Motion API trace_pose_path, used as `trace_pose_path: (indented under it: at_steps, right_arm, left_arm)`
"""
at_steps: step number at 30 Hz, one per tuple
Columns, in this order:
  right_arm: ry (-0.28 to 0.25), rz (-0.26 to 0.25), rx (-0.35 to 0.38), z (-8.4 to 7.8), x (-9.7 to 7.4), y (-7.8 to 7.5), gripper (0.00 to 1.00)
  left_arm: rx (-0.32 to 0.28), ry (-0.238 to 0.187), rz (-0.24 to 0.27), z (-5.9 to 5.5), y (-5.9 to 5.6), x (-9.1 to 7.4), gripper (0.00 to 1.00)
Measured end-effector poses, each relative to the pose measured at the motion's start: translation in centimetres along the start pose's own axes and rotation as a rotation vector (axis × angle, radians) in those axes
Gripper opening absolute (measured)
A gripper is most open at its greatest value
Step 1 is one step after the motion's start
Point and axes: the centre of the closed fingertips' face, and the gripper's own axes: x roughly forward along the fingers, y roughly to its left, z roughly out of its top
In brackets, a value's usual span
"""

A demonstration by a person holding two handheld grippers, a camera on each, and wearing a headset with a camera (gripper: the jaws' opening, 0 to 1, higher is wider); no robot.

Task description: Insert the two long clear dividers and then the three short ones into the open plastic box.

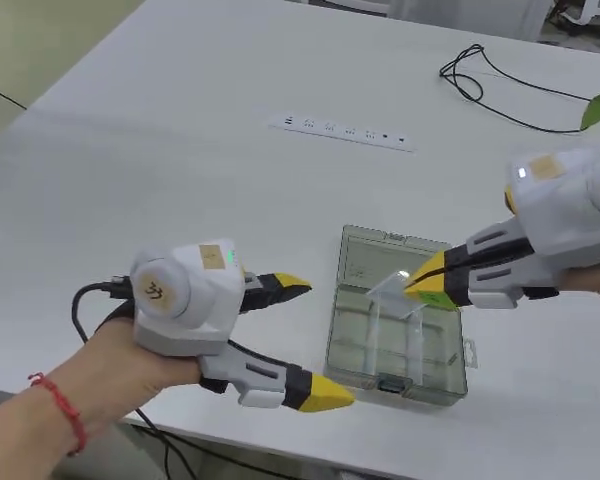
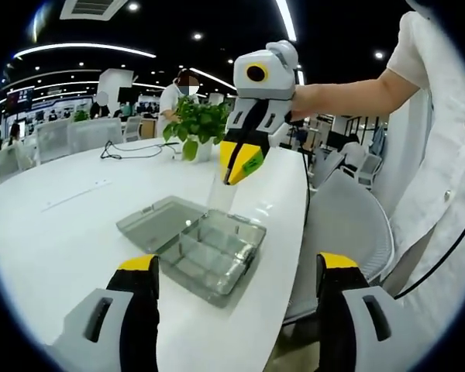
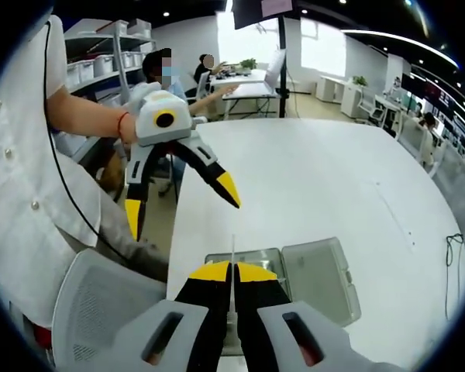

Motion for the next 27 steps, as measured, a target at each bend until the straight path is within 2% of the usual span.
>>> trace_pose_path:
  at_steps: [5, 14, 24, 27]
  right_arm:
    - [0.006, 0.001, 0.006, -0.9, 1.8, -0.6, 0.03]
    - [0.008, 0.002, 0.014, -1.3, 3.6, -0.7, 0.03]
    - [0.028, 0.015, -0.007, -2.0, 4.3, -0.6, 0.03]
    - [0.036, 0.015, -0.015, -2.4, 4.4, -1.0, 0.03]
  left_arm:
    - [-0.002, 0.0, 0.017, -0.5, 0.5, 0.1, 1.0]
    - [-0.022, -0.008, 0.015, -0.8, 0.5, 0.1, 1.0]
    - [-0.039, -0.017, 0.02, -0.8, 0.6, 0.2, 1.0]
    - [-0.041, -0.019, 0.019, -0.8, 0.6, 0.2, 1.0]
